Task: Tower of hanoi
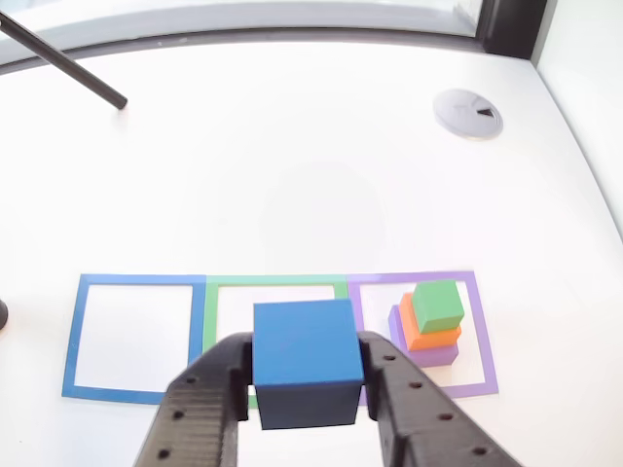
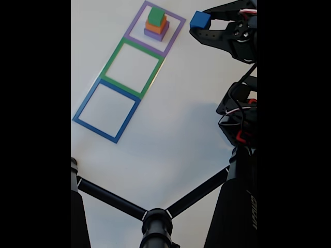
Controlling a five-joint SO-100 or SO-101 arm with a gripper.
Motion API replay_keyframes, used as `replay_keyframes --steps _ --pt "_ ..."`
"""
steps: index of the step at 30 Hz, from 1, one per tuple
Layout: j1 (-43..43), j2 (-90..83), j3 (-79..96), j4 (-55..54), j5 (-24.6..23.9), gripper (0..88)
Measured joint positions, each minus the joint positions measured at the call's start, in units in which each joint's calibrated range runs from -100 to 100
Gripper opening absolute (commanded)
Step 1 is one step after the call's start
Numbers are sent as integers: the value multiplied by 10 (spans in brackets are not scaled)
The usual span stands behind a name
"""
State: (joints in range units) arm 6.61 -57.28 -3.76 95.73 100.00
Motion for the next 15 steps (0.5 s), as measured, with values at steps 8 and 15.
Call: replay_keyframes --steps 8,15 --pt "-20 -9 67 -36 -4 2" --pt "-7 -30 328 -247 -4 2"
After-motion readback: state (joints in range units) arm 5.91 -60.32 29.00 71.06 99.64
